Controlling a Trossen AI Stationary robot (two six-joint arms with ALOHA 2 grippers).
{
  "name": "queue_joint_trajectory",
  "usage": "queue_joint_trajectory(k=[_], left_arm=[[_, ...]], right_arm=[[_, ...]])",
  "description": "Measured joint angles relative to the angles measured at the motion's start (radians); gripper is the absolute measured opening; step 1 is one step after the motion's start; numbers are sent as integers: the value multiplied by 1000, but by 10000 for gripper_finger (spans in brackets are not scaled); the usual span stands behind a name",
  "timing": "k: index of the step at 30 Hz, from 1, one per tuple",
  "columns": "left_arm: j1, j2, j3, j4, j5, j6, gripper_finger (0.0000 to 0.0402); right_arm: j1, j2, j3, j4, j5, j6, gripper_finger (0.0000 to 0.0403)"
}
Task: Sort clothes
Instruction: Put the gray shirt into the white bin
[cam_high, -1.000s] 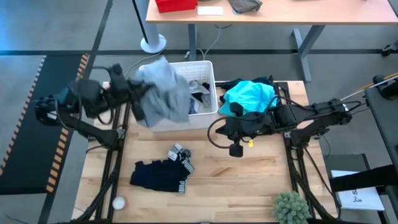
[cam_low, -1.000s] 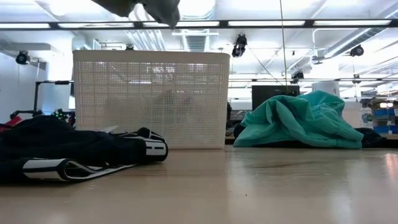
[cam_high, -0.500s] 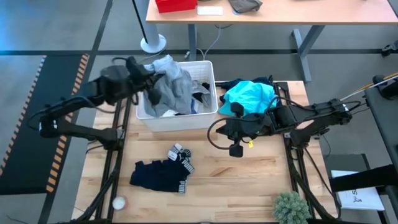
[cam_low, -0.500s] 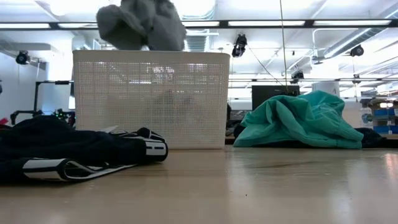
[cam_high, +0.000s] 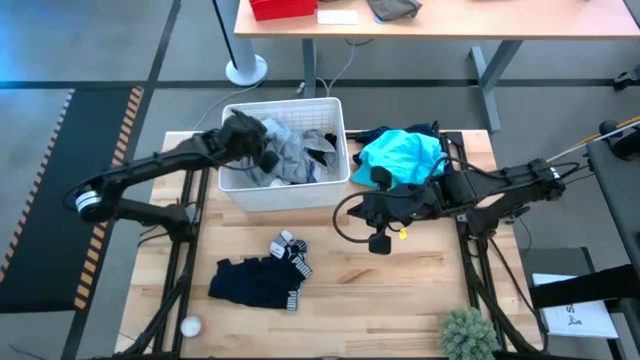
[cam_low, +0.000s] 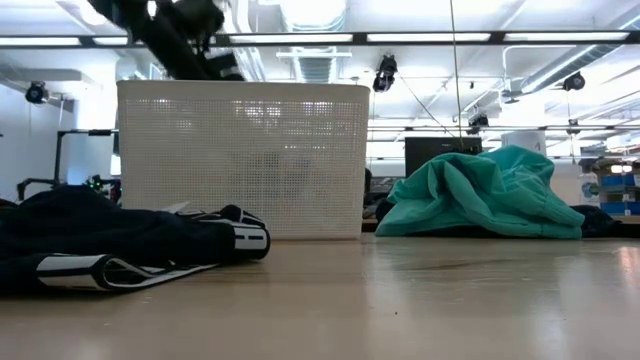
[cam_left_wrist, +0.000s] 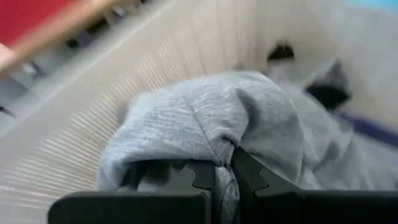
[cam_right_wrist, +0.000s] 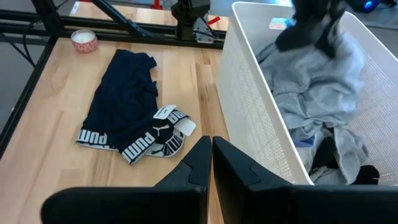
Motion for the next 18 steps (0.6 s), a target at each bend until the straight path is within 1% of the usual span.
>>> queue_joint_trajectory(k=[4,12,14,18], left_arm=[[20,103,-49,48,68,-18,5],[29,307,-56,73,83,-23,5],[29,340,-51,77,107,-22,5],[31,375,-47,94,116,-21,5]], right_arm=[[3,3,-2,0,0,0,0],[13,3,-6,0,0,8,0],[16,3,-9,1,0,9,0],[16,3,-16,1,0,9,0]])
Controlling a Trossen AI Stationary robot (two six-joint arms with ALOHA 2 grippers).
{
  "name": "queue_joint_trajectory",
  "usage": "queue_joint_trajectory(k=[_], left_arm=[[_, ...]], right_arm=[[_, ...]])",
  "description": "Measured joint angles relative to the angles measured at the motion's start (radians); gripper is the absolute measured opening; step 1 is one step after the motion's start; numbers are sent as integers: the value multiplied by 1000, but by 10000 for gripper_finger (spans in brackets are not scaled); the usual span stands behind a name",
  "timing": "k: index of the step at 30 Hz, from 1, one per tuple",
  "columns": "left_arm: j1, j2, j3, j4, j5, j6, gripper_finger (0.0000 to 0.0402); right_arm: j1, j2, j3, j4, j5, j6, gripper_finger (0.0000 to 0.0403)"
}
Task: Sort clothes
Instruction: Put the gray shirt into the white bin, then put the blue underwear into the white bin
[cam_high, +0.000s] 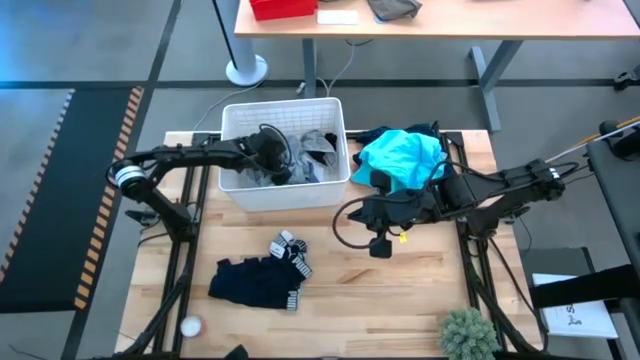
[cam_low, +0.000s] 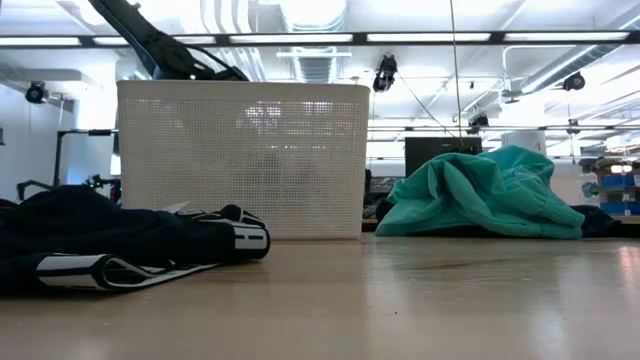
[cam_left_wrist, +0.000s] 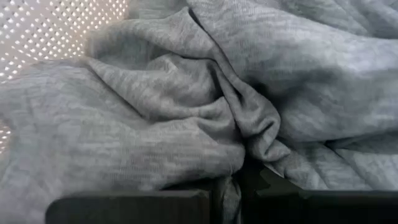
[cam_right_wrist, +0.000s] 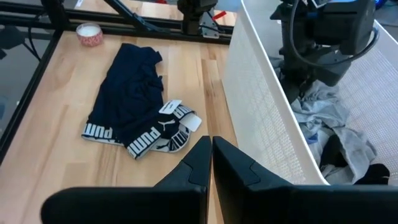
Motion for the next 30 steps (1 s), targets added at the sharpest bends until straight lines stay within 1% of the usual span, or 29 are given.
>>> queue_joint_trajectory(k=[5,8,13,19,23,27,30], left_arm=[[5,-4,-1,8,16,-6,8],[5,-29,-4,3,33,-3,22],[5,-117,8,-32,48,-3,71],[3,-257,80,-71,48,13,145],[3,-351,132,-93,56,24,188],[0,-442,164,-96,64,27,213],[-6,-509,181,-92,89,47,218]], right_arm=[[0,0,-14,0,0,6,0],[0,0,-18,0,0,7,0],[0,0,-19,7,0,6,0],[0,0,-22,8,2,-50,0],[0,-3,-43,45,46,-100,0],[-8,-25,-107,116,51,-143,0],[-16,-60,-196,205,44,-168,0]])
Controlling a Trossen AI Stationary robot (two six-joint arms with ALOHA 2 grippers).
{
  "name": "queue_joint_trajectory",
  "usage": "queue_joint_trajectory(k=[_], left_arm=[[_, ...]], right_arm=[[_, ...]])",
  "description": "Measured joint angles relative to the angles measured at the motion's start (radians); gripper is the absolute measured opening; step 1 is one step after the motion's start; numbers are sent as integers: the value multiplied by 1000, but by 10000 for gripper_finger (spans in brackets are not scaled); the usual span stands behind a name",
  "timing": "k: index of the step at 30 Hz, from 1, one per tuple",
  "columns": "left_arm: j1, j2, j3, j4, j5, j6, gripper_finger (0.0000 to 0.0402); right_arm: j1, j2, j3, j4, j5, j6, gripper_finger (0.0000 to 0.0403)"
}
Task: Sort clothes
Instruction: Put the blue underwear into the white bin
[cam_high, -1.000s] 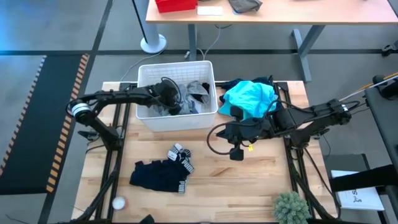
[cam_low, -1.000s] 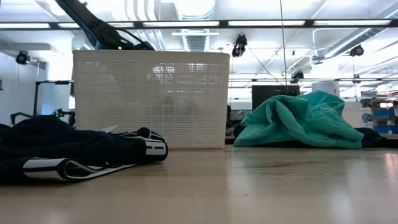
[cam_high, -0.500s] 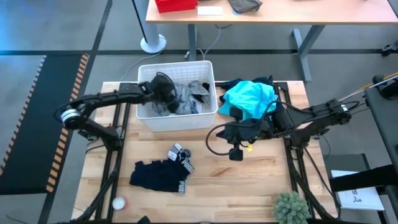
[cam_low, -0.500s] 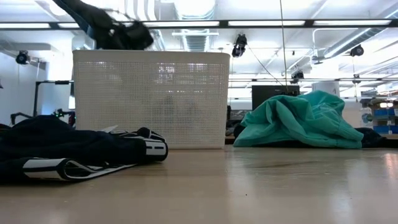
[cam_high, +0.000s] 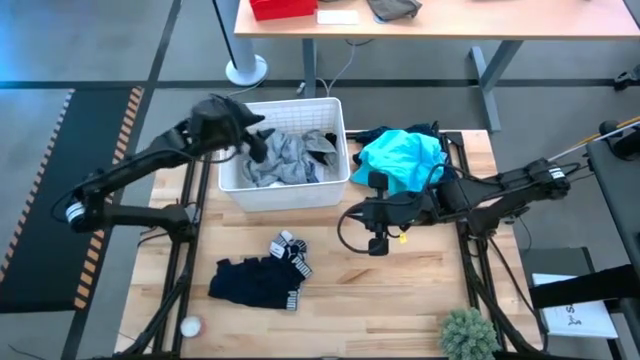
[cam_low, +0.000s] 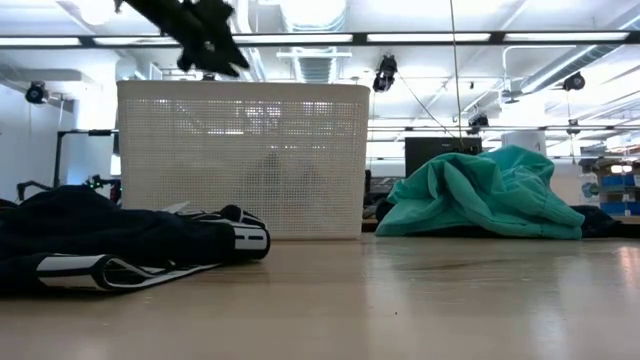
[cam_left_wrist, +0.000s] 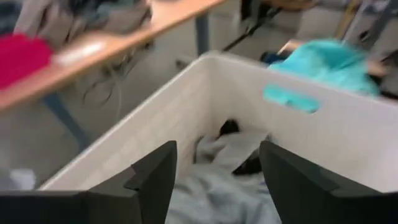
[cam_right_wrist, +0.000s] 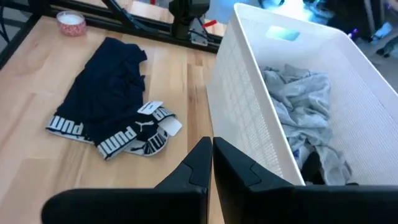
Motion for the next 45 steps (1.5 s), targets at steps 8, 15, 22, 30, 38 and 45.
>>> queue_joint_trajectory(k=[8,15,22,30,38,45], left_arm=[[-78,-149,14,-2,157,81,161],[-214,-197,12,-66,343,126,89],[-460,-180,12,-185,319,164,25],[-794,-89,12,-267,67,31,7],[-974,60,12,-336,16,-196,1],[-1035,198,12,-417,14,-383,10]], right_arm=[[-2,-141,-245,204,-27,53,0],[-2,-191,-350,224,-22,103,0],[23,-182,-362,257,-20,111,0],[38,-183,-337,256,-19,94,0],[38,-183,-337,251,-21,109,0],[42,-183,-337,250,-27,106,0]])
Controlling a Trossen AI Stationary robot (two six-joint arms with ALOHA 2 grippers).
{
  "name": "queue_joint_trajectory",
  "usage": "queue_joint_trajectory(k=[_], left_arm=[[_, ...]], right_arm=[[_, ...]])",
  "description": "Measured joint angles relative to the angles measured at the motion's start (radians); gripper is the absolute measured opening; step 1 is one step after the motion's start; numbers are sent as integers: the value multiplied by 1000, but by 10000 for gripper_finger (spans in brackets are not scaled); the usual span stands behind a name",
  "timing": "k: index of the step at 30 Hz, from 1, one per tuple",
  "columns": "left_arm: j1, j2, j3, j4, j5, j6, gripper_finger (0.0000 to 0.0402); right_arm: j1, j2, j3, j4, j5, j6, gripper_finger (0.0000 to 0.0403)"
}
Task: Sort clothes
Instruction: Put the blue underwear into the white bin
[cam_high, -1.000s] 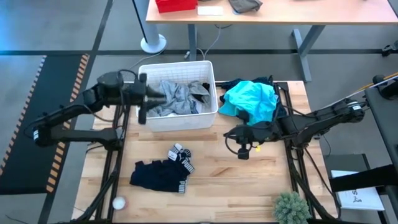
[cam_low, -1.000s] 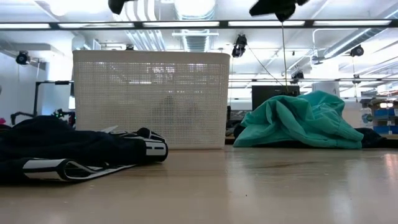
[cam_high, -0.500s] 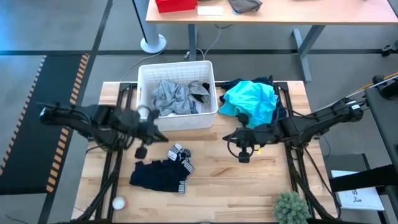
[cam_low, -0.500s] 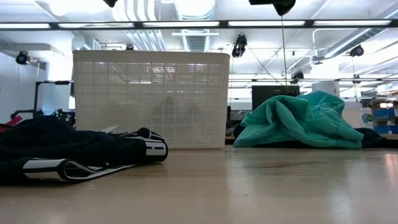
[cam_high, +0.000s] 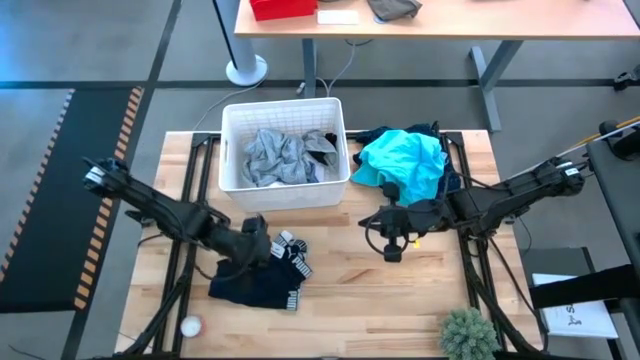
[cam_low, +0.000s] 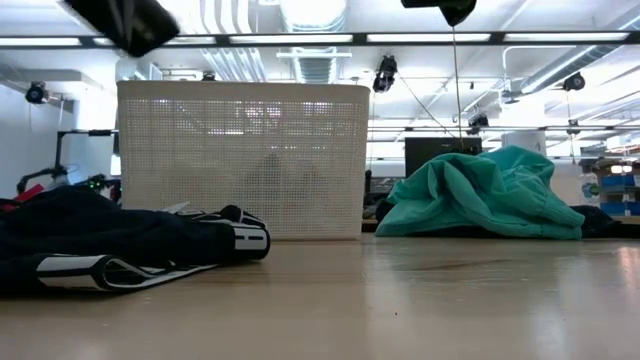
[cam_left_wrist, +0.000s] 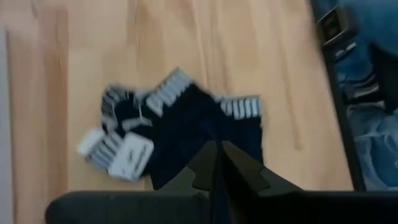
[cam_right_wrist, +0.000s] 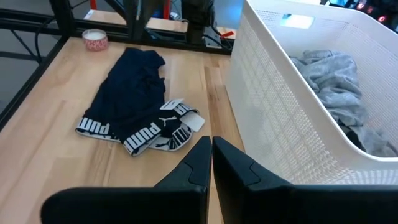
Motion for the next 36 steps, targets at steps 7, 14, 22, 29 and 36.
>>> queue_joint_trajectory(k=[7,14,22,29,36], left_arm=[[-45,117,0,-9,-2,-87,46],[-94,226,0,-1,-1,-155,136],[-129,306,0,48,-18,-236,244],[-132,388,-2,59,-26,-254,273],[-132,457,-2,60,-56,-258,251]], right_arm=[[0,0,0,-7,0,-4,0],[0,0,0,-8,-1,-4,0],[0,0,0,-11,-30,-26,0],[12,0,0,-11,-54,-42,0],[19,0,0,-11,-53,-45,0]])
